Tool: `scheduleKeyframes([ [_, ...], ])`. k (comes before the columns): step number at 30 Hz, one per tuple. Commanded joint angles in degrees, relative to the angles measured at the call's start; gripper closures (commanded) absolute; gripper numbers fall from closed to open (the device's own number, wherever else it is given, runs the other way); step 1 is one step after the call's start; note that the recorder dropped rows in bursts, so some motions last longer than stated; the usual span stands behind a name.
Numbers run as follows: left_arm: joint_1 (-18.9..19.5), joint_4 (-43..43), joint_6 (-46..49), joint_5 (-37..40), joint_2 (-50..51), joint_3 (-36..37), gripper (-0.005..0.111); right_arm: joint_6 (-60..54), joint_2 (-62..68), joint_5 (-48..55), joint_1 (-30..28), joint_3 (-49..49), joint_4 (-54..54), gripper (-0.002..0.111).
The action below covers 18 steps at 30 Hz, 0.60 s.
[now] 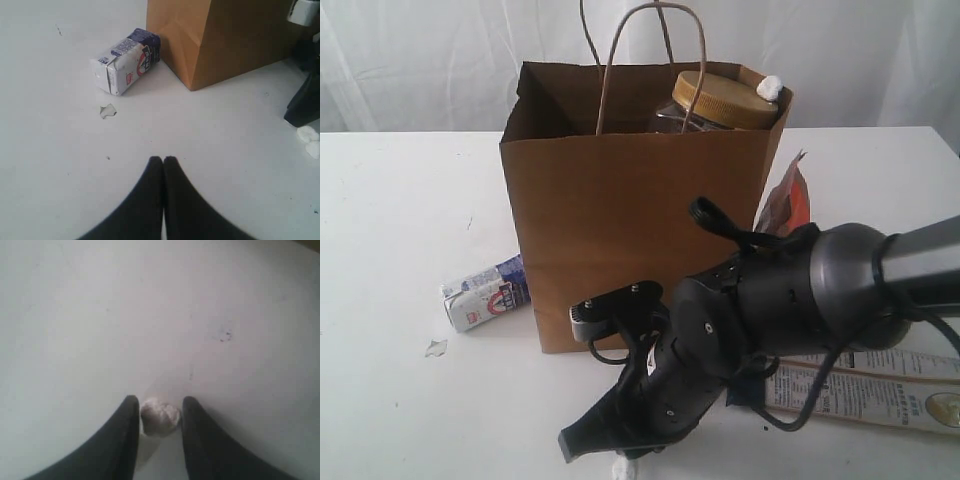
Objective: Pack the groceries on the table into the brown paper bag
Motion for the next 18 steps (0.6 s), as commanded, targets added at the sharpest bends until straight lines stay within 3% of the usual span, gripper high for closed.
scheduleKeyframes([
  [1,-0.17,-0.3,0.03,-0.01,-0.22,0.22,0.107,0.23,0.87,0.2,0.04,-0.22,0.19,0.08],
  [6,-0.17,-0.3,0.03,-0.01,-0.22,0.22,0.107,0.23,0.98,0.2,0.04,-0.22,0.19,0.082],
  [13,-0.17,-0.3,0.03,-0.01,-0.22,0.22,0.107,0.11,0.15,0.02,0.04,-0.22,-0.17,0.108],
  [18,-0.17,-0.3,0.03,-0.01,-0.22,0.22,0.107,0.11,-3.09,-0.2,0.04,-0.22,-0.78,0.108],
])
